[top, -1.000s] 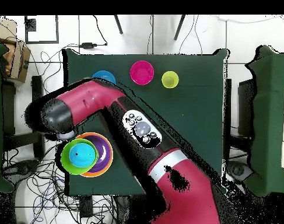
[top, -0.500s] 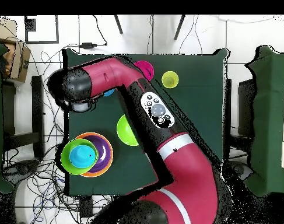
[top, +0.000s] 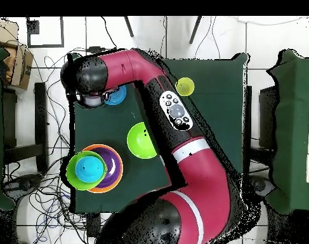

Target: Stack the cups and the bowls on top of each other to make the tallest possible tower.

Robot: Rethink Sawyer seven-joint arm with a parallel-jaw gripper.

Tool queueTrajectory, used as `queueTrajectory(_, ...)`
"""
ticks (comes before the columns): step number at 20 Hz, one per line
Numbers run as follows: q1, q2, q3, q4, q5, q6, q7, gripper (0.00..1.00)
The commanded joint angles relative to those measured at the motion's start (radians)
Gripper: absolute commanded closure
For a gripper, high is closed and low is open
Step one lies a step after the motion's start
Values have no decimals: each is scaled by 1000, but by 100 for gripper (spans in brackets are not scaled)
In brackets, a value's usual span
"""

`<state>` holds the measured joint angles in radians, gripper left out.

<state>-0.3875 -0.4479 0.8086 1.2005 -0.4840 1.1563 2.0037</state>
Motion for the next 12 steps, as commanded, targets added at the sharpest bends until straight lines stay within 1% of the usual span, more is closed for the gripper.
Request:
queueTrajectory(1, 33, 74, -56, -150, -84, 121, -281, 0)
queueTrajectory(4, 47, 97, -54, -197, -94, 138, -298, 0)
queueTrajectory(6, 64, 125, -51, -266, -106, 169, -324, 0)
queueTrajectory(7, 80, 160, -48, -337, -107, 220, -340, 0)
queueTrajectory(8, 87, 176, -44, -371, -111, 239, -355, 0)
queueTrajectory(9, 105, 209, -37, -448, -127, 284, -383, 0)
queueTrajectory(10, 111, 221, -33, -477, -134, 299, -395, 0)
queueTrajectory(11, 120, 245, -23, -527, -149, 321, -418, 0)
queueTrajectory(12, 123, 251, -20, -542, -155, 325, -423, 0)
